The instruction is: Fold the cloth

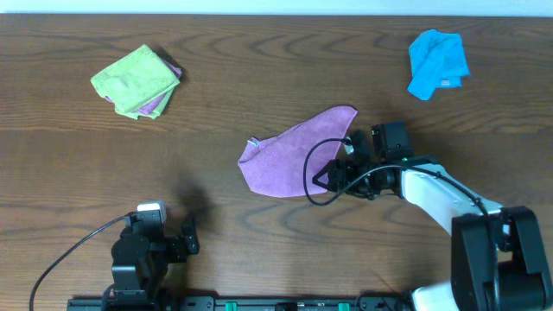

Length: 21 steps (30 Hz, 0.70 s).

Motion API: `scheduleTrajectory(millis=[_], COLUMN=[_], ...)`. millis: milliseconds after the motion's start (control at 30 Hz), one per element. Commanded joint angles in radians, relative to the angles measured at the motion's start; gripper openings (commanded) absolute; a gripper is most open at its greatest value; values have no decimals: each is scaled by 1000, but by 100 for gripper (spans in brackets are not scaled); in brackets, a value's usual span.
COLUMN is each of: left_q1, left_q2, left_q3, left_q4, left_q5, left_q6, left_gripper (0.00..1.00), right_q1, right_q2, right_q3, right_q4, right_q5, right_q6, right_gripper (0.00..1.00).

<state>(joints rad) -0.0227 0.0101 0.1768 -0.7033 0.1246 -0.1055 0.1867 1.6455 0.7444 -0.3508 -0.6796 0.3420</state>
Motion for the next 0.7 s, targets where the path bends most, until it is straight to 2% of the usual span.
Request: scheduleTrajectory(millis=[0, 167, 233, 300, 400, 433, 667], left_q1=[-4, -4, -4, -4, -4, -4, -4], left_q2=[-6, -6, -6, -6, -6, -6, -6], left_q3=[-10, -10, -10, -10, -10, -10, -10], left_q4=[2, 2, 2, 2, 2, 2, 10], left_q5=[7, 7, 7, 7, 7, 7, 7], left_q6=[-8, -8, -8, -8, -8, -8, -13], left_gripper=[95, 95, 95, 96, 95, 95, 95], right_q1=[13, 36, 55, 70, 86, 86, 49], right_q2=[34, 68, 77, 77, 75, 69, -92], right_q3=[-6, -6, -6, -6, -5, -2, 26], right_q4=[19, 48, 70, 89, 128, 126, 80], right_q5=[2, 2, 2, 2, -8, -9, -88], right_q6=[48, 66, 81, 84, 96, 101, 144], right_gripper=[69, 64, 57, 44, 6, 1, 1])
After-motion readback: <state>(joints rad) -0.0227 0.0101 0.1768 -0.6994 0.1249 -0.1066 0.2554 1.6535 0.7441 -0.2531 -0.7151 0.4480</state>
